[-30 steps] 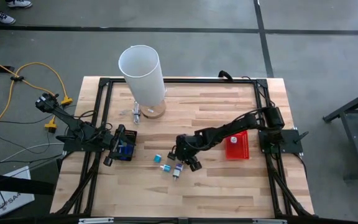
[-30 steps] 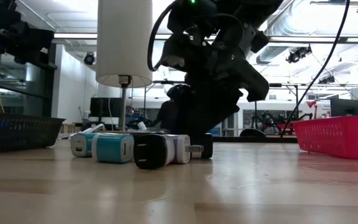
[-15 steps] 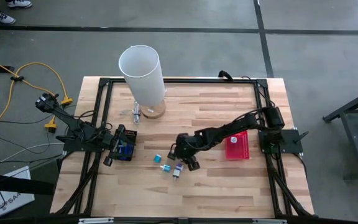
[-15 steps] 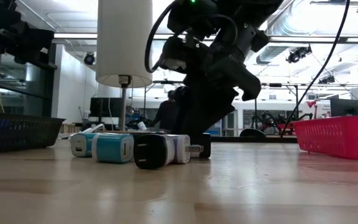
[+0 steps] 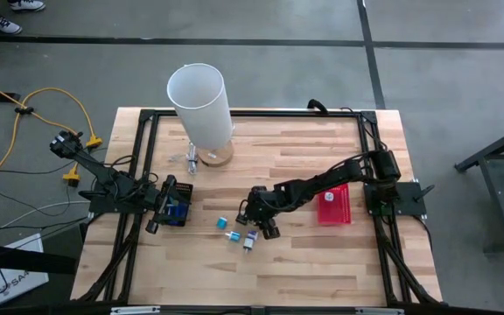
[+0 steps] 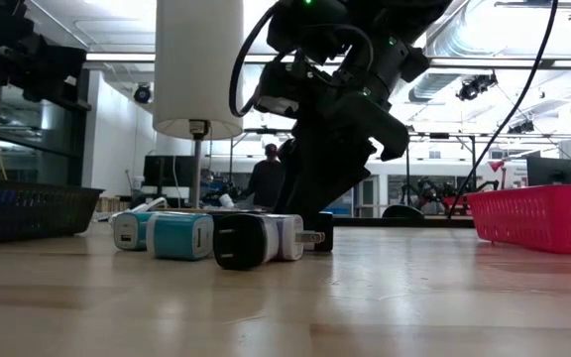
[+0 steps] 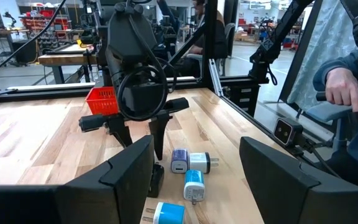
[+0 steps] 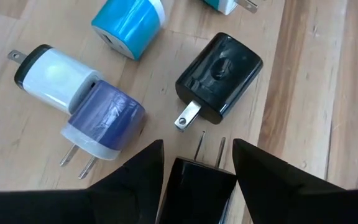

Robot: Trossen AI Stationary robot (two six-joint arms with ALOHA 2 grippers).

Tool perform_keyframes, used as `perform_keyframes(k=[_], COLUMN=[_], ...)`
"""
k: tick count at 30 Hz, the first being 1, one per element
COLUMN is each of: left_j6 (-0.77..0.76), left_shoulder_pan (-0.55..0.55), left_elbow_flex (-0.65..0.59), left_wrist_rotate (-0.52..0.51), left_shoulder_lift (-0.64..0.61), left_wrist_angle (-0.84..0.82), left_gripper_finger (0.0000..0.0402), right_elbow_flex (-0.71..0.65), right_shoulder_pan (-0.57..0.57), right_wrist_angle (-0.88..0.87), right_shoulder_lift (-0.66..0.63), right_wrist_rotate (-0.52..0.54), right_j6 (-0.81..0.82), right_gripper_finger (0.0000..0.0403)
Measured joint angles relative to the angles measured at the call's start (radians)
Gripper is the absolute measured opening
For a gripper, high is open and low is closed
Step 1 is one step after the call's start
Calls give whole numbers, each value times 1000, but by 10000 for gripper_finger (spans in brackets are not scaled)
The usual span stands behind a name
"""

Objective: Pick & Place Office items
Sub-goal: Put the right black charger adapter into the red bin

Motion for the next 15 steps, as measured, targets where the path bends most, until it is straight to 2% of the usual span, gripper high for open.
perform_keyframes(k=[15], left_j6=[0], left_shoulder_pan=[0], left_elbow_flex=[0], left_wrist_rotate=[0], left_shoulder_lift=[0], left_wrist_angle=[0], left_gripper_finger=[233], right_elbow_flex=[0], right_shoulder_pan=[0], right_wrist_angle=[-1], right_shoulder_lift=[-1], right_wrist_rotate=[-4], right_j6=[34], right_gripper_finger=[178])
